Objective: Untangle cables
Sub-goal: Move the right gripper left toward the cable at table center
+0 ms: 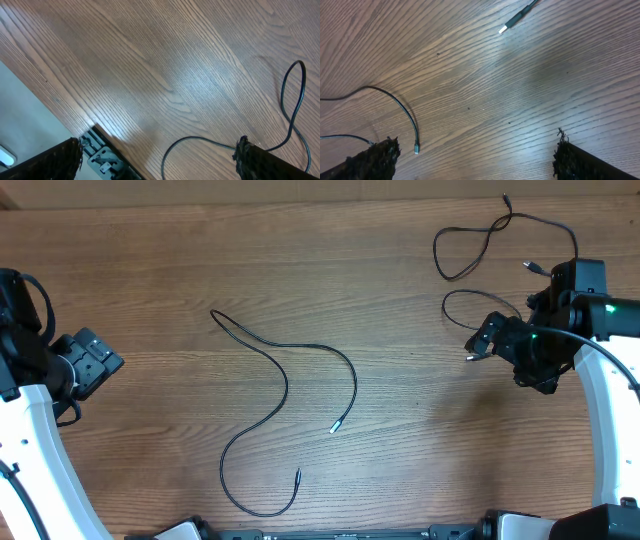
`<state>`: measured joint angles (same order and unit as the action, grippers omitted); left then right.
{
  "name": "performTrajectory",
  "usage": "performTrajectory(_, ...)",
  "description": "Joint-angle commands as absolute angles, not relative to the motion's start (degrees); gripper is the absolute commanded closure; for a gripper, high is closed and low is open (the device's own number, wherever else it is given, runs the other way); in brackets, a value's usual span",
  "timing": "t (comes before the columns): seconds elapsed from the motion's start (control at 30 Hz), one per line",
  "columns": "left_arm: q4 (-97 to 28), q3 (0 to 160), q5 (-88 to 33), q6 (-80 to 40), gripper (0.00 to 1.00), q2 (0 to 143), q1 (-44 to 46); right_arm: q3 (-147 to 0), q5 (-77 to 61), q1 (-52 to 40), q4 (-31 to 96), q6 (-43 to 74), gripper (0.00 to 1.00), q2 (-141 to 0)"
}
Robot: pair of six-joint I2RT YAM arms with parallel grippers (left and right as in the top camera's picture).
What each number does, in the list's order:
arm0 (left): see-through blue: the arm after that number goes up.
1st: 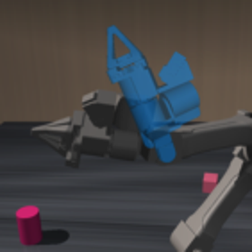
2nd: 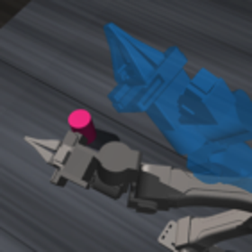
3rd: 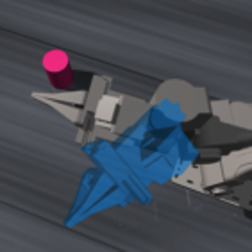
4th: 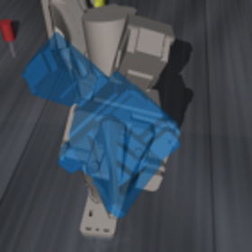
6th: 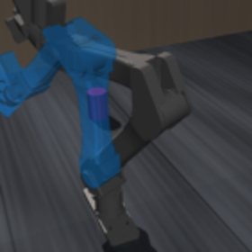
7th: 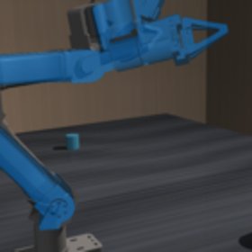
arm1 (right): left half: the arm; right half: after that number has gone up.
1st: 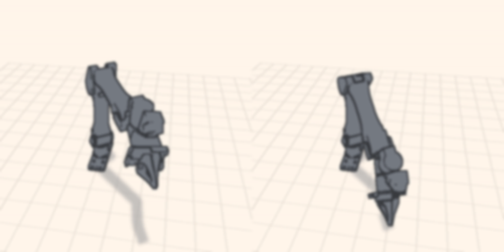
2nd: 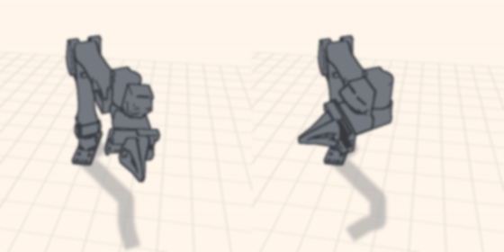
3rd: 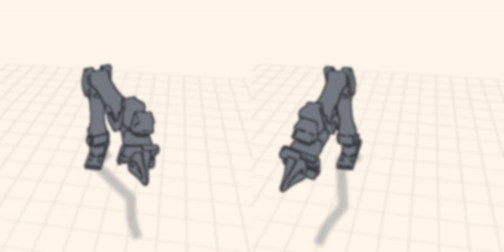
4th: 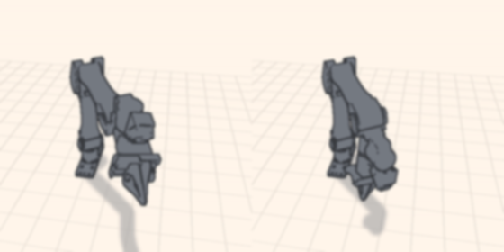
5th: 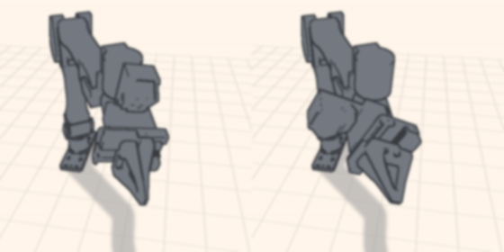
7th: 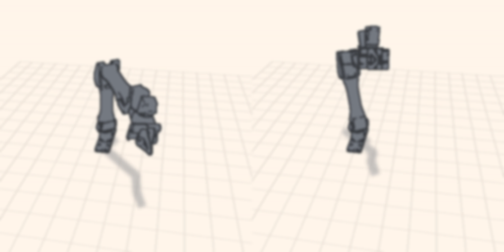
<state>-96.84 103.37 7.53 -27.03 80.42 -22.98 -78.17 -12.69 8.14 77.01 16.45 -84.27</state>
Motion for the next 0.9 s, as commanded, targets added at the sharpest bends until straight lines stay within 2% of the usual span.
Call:
performTrajectory(0.0, -96.79, 103.13, 7.42, -27.9, 0.0, 80.36, -23.22, -77.82, -13.02, 7.84, 76.66, 16.47, 0.0, -83.11)
performTrajectory(0.33, -96.82, 103.13, 7.42, -27.9, 0.01, 80.38, -23.22, -77.82, -32.01, 7.84, 71.99, 16.67, 0.0, -83.11)
performTrajectory(0.47, -96.79, 103.13, 7.46, -27.88, 0.01, 80.38, -23.22, -77.8, -40.69, 6.7, 66.28, 16.64, 0.0, -83.11)
performTrajectory(0.6, -96.79, 103.13, 7.46, -27.88, 0.0, 80.38, -23.22, -77.78, -36.73, 2.63, 63.72, 16.75, 0.0, -83.59)
performTrajectory(0.87, -96.79, 103.13, 7.46, -27.88, 0.0, 80.38, -23.22, -77.17, -16.75, -10.76, 63.48, 23.33, 0.0, -89.54)
